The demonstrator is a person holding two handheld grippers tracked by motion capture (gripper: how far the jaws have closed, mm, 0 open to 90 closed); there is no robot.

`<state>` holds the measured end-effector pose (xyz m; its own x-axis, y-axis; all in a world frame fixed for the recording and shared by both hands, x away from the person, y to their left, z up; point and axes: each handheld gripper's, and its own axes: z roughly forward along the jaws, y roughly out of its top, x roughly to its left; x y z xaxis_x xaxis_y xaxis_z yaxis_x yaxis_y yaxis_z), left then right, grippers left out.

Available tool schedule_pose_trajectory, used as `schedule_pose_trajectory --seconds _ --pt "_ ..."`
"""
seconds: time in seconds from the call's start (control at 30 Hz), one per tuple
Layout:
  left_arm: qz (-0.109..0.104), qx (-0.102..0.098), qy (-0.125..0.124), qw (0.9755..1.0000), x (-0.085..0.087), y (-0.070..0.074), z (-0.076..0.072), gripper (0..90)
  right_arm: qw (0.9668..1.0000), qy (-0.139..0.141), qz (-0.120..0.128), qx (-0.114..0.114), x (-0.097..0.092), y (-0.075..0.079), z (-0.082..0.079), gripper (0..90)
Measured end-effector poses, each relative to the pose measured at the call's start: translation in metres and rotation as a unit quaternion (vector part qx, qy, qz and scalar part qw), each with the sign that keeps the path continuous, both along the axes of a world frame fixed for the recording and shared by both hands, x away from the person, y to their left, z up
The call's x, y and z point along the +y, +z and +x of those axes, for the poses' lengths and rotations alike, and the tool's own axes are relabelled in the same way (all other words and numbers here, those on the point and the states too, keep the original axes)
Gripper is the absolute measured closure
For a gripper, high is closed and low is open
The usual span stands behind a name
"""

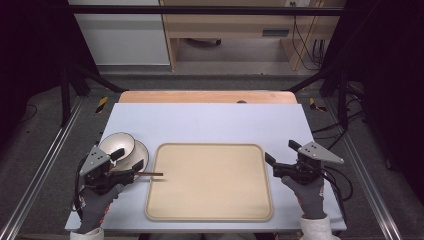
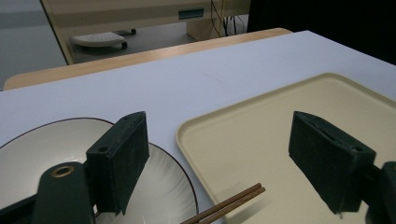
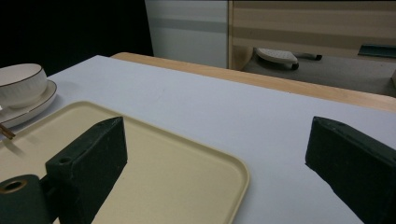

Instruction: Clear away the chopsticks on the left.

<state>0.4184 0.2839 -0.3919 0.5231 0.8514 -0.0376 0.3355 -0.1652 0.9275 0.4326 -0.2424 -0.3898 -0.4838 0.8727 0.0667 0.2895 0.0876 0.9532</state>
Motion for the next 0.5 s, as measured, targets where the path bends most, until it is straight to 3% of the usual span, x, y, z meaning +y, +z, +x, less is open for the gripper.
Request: schedule_pose_trajectory --seconds 0.5 --pt "0.015 0.004 -0.009 0.9998 0.015 -0.002 -0.008 19.9 0.9999 0.007 -0.013 0.002 0.007 0.003 -0.005 5.8"
